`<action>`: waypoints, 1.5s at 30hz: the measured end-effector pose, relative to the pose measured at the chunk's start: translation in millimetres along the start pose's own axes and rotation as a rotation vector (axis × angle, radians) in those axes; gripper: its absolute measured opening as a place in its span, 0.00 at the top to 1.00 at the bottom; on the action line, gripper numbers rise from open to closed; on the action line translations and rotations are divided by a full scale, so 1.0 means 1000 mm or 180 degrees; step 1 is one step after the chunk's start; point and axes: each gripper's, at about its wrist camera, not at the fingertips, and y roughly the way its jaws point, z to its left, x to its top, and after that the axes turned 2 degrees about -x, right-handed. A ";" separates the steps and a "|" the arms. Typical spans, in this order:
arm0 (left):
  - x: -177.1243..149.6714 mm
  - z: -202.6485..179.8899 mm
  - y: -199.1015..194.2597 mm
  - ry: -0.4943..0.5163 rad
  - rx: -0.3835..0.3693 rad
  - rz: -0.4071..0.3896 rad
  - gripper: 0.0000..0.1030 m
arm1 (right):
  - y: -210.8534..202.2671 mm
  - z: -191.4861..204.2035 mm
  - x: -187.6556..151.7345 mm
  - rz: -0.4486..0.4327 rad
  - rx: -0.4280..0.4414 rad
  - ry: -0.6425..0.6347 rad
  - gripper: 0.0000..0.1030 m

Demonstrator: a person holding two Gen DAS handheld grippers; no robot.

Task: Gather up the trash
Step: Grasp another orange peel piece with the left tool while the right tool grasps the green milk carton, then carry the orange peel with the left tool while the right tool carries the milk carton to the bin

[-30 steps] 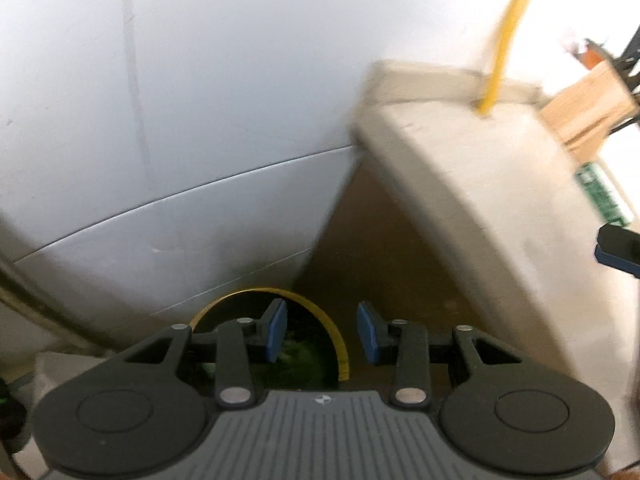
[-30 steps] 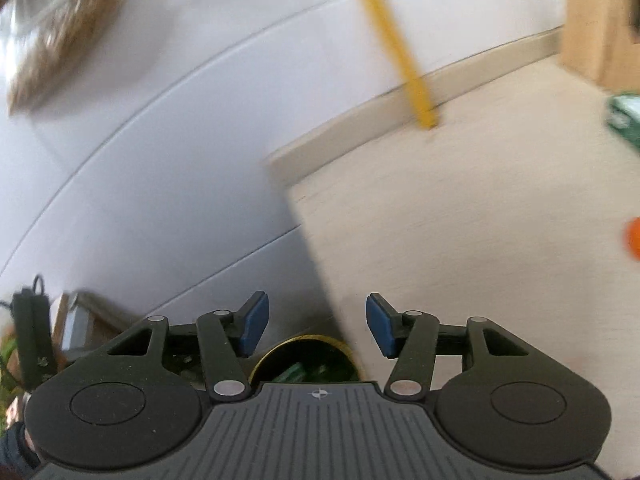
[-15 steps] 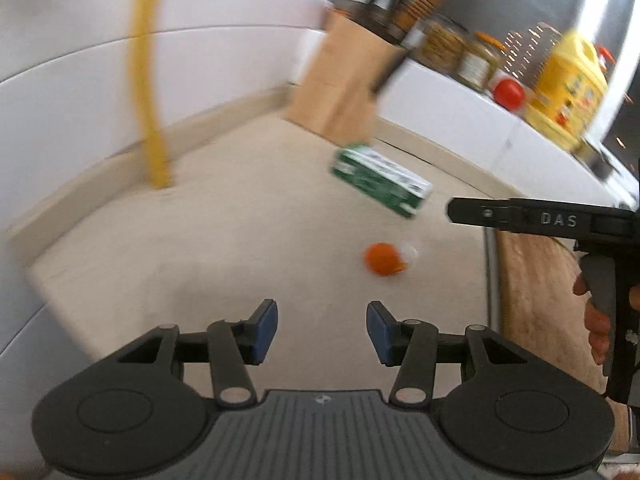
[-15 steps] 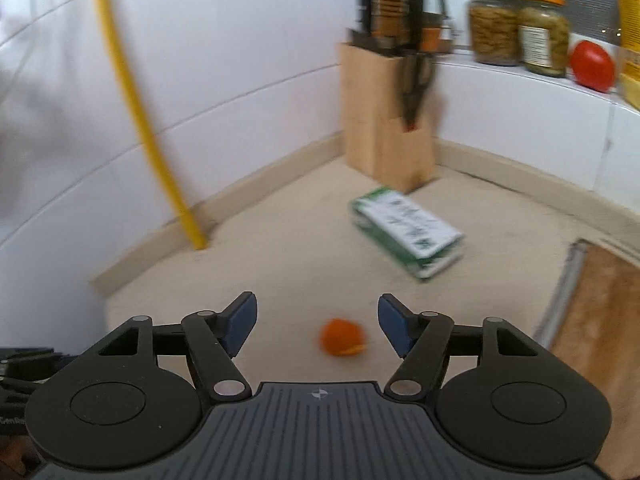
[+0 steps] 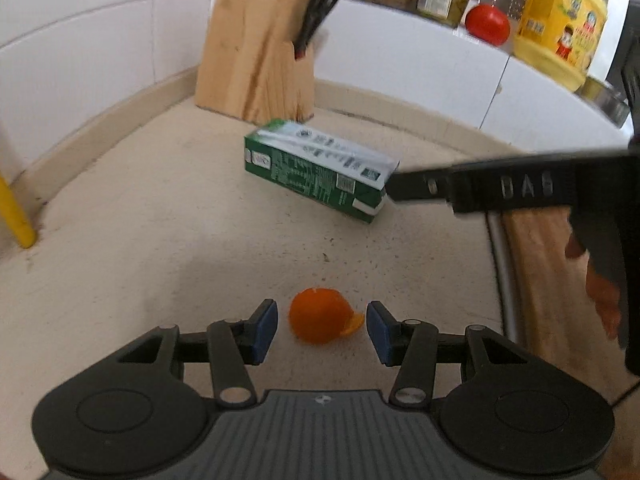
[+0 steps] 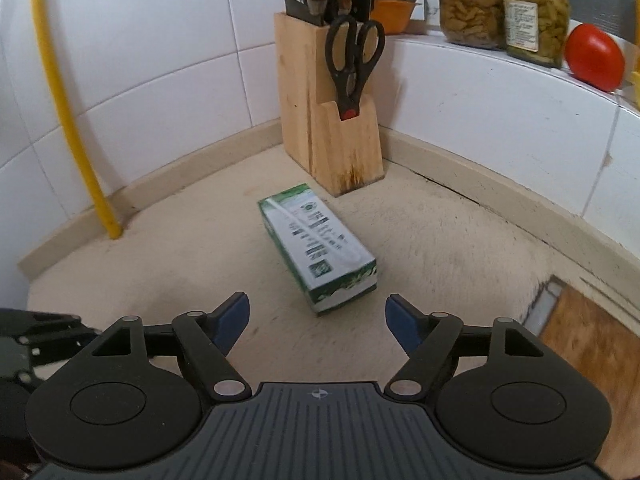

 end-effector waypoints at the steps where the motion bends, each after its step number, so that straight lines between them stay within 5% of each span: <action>1: 0.000 0.001 0.005 -0.0017 -0.0002 0.0033 0.58 | 0.004 -0.003 0.003 -0.0003 0.0005 -0.0007 0.22; 4: 0.000 0.000 0.010 0.0012 0.0024 0.0016 0.60 | 0.015 -0.008 0.011 -0.0022 0.0031 -0.0056 0.22; 7: 0.001 -0.003 0.011 0.0048 0.0083 0.0067 0.86 | 0.027 -0.011 0.017 -0.0041 0.0053 -0.0100 0.22; 13: -0.005 0.004 -0.002 -0.0069 0.0013 0.0159 0.91 | 0.047 -0.015 0.021 0.0023 0.0092 -0.0055 0.24; 27: -0.014 0.021 -0.026 -0.0372 -0.0035 0.0070 0.92 | 0.094 0.005 0.043 0.0287 0.0157 -0.0387 0.19; 31: -0.017 0.026 -0.030 -0.0454 0.0055 0.0035 0.92 | 0.108 0.012 0.041 0.0485 0.0015 -0.0341 0.39; 40: -0.034 0.039 -0.036 -0.0628 0.0159 -0.0077 0.92 | 0.042 0.028 -0.008 0.0663 0.0062 -0.0250 0.41; 45: -0.041 0.030 -0.030 -0.0431 0.0245 -0.0067 0.91 | 0.013 0.050 -0.034 0.0748 0.0103 -0.0338 0.38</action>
